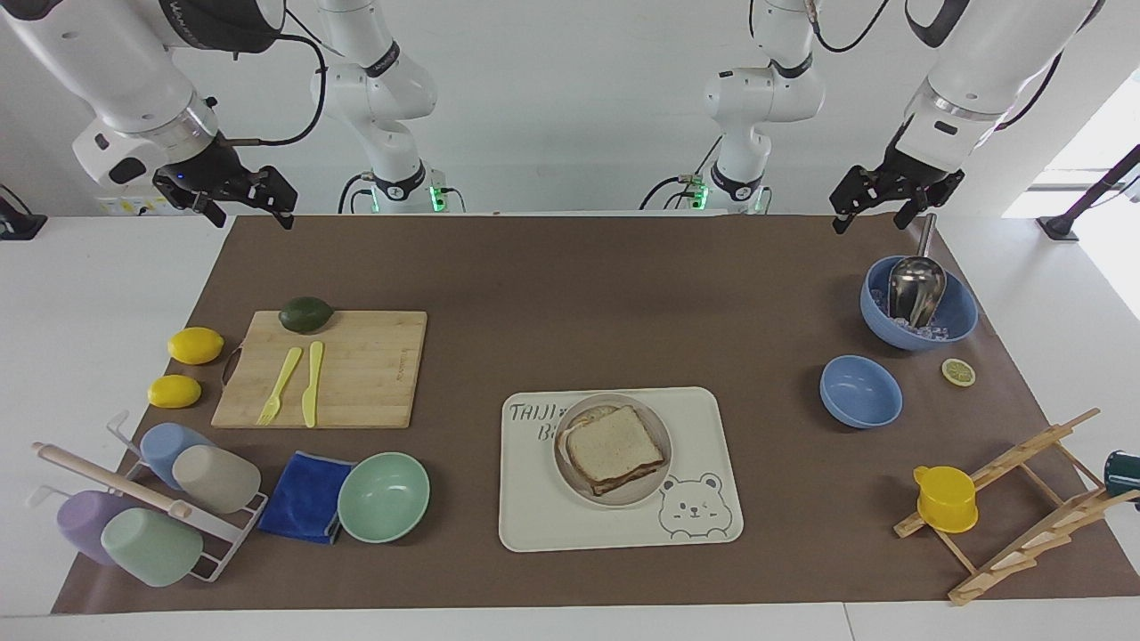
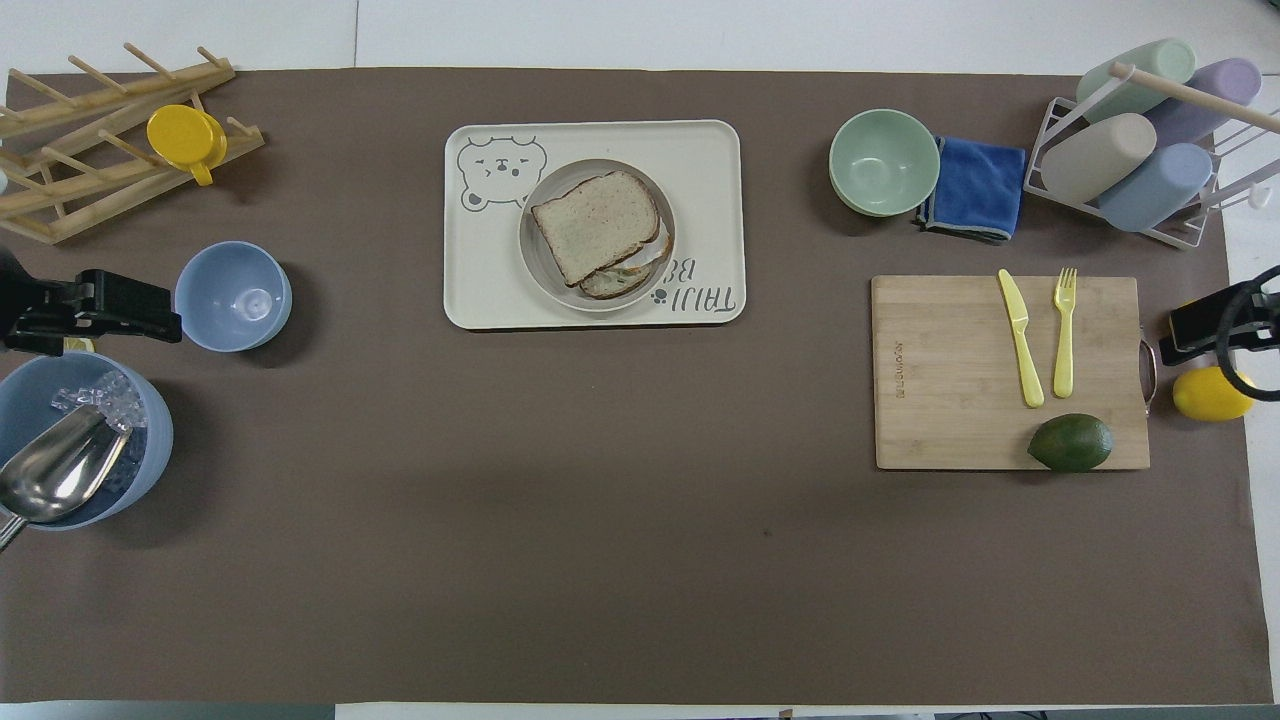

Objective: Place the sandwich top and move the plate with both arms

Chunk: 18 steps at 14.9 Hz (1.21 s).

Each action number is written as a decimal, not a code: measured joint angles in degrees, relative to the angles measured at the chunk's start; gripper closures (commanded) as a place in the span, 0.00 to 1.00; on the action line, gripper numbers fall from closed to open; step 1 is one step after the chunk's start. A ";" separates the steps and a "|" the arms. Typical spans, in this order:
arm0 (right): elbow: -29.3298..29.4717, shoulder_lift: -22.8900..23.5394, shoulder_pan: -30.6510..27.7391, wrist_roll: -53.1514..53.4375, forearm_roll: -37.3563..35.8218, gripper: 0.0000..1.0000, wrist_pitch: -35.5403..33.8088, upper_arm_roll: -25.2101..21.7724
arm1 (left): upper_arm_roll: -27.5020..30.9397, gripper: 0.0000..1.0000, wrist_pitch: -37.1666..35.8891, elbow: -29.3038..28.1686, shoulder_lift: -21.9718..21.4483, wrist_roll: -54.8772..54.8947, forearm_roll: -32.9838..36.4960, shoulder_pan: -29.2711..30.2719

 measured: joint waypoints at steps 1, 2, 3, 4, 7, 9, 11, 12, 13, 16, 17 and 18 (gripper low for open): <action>0.00 0.00 0.00 0.00 0.00 0.00 0.00 0.00 | -0.28 0.00 1.30 -1.19 -0.02 0.00 0.00 0.00; 0.00 0.00 0.00 0.00 0.00 0.00 0.00 0.00 | -0.46 0.00 2.45 -2.47 -0.05 0.00 0.00 -0.01; 0.00 0.00 0.00 0.00 0.00 0.00 0.00 0.00 | -0.54 0.00 2.89 -3.43 -0.06 0.00 0.00 -0.01; 0.00 0.00 0.00 0.00 0.00 0.00 0.00 0.00 | -0.52 0.00 2.91 -3.92 -0.06 0.00 0.00 -0.01; 0.00 0.00 0.00 0.00 0.00 0.00 0.00 0.00 | -0.40 0.00 0.01 -3.13 -0.20 0.00 0.81 0.00; 0.00 0.00 0.00 0.00 0.00 0.00 0.00 0.00 | -0.47 0.00 -3.43 -1.19 -0.22 0.00 1.33 -0.09; 0.00 0.00 0.00 0.00 0.00 0.00 0.00 0.00 | -0.56 0.00 -4.05 0.00 -0.23 0.00 1.43 -0.17; 0.00 0.00 0.00 0.00 0.00 0.00 0.00 0.00 | -0.54 0.00 -3.93 0.23 -0.22 0.00 1.43 -0.16; 0.00 0.00 0.00 0.00 0.00 0.00 0.00 0.00 | -0.51 0.00 -3.71 0.30 -0.22 0.00 1.43 -0.16; 0.00 0.00 0.00 0.00 0.00 0.00 0.00 0.00 | -0.48 0.00 -2.94 0.28 -0.11 0.00 1.43 -0.12; 0.00 0.00 0.00 0.00 0.00 0.00 0.00 0.00 | -0.47 0.00 -2.88 0.27 -0.08 0.00 1.43 -0.10; 0.00 0.00 0.00 0.00 0.00 0.00 0.00 0.00 | -0.46 0.00 -2.82 0.27 -0.08 0.00 1.43 -0.09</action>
